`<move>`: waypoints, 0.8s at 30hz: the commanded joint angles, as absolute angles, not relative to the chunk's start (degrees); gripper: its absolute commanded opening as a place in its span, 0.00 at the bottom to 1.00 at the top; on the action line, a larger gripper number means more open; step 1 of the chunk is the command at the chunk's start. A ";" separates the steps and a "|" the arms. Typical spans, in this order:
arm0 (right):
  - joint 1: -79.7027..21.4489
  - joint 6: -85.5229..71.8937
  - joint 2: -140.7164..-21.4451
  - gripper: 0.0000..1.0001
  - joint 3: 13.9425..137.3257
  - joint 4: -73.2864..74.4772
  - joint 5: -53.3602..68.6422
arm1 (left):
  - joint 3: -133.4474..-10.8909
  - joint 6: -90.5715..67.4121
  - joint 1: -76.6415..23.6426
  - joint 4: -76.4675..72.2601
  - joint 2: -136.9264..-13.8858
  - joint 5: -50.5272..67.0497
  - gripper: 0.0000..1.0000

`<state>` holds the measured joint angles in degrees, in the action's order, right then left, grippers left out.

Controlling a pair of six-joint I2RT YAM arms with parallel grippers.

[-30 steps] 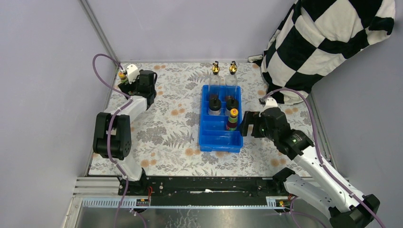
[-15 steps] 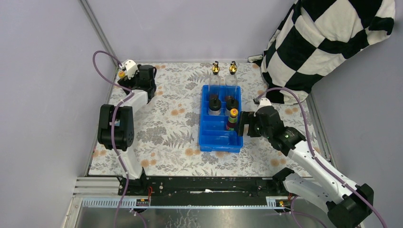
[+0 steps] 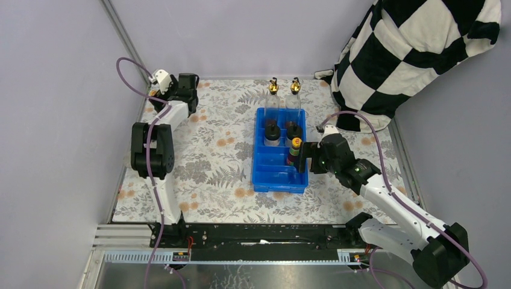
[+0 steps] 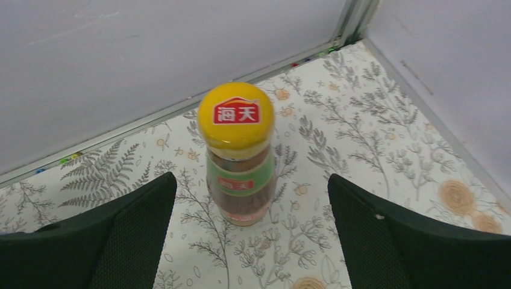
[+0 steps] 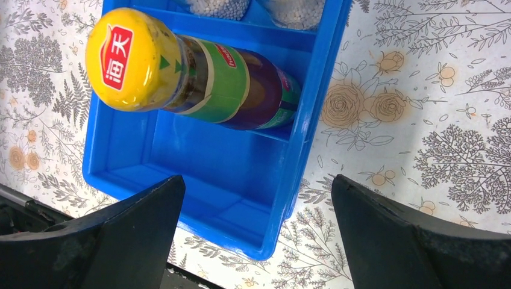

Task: Organize the condiment bottles
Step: Pick up the bottle from the corner of the board.

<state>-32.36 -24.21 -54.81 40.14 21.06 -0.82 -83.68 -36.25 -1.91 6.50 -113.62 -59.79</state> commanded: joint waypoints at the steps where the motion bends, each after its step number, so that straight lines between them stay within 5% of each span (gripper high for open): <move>1: -32.64 -23.63 -55.54 1.00 39.69 18.32 -0.11 | -85.61 -39.78 -0.09 10.79 -115.10 -61.69 0.99; 6: -32.65 -23.80 -56.70 1.00 39.23 17.33 1.69 | -85.12 -38.80 2.79 10.26 -114.84 -60.33 0.95; 10: -32.64 -23.99 -57.54 1.00 39.20 16.60 2.33 | -83.70 -36.44 4.29 7.24 -114.05 -57.52 0.67; 17: -32.62 -24.08 -58.01 1.00 39.25 16.24 2.59 | -84.94 -33.56 4.83 5.40 -115.23 -54.73 0.39; 24: -32.63 -24.10 -58.98 1.00 39.39 15.72 2.85 | -83.29 -33.60 4.95 4.56 -115.13 -52.35 0.26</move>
